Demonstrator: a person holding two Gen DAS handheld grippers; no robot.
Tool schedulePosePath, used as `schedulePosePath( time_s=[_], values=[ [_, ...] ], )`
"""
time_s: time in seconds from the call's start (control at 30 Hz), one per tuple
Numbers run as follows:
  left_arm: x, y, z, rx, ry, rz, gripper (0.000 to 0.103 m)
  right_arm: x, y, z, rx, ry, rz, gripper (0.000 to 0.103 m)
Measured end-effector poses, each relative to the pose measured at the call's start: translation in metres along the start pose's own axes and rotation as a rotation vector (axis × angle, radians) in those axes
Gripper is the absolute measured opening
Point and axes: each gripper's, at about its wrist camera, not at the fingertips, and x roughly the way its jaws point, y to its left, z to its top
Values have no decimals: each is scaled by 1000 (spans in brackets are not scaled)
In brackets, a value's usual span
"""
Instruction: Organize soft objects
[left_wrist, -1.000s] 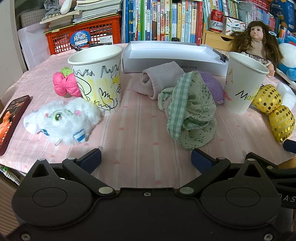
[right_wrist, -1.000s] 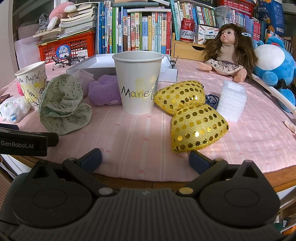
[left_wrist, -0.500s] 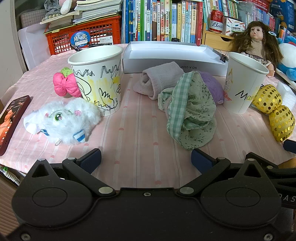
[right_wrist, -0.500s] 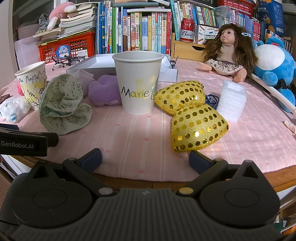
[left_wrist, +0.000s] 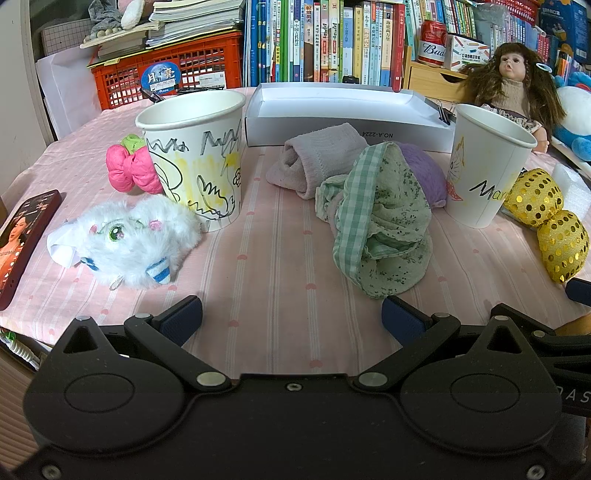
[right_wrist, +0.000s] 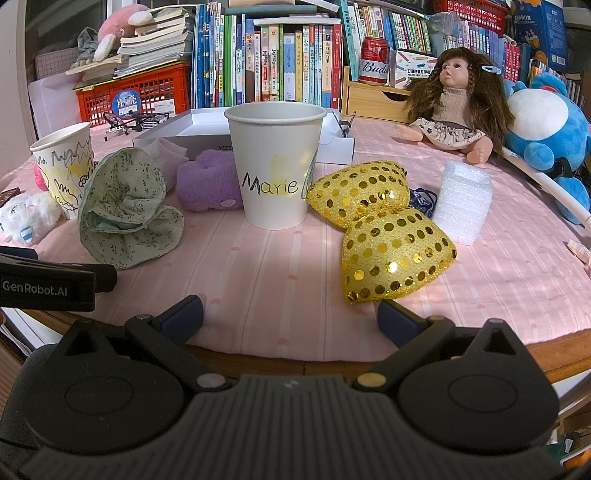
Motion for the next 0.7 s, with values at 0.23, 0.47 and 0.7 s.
schedulePosePath(
  time_s=[0.23,0.47,0.7],
  values=[
    [-3,0,1,2,-6,-1,103,-5,3,-1,11,-9,-16,103],
    [-3,1,-2,2,-26,-3,103,-4,0,-1,6,-21,-12,103],
    [-2,0,-6,-3,-47,1,103,-4,0,-8,12,-61,-3,103]
  ],
)
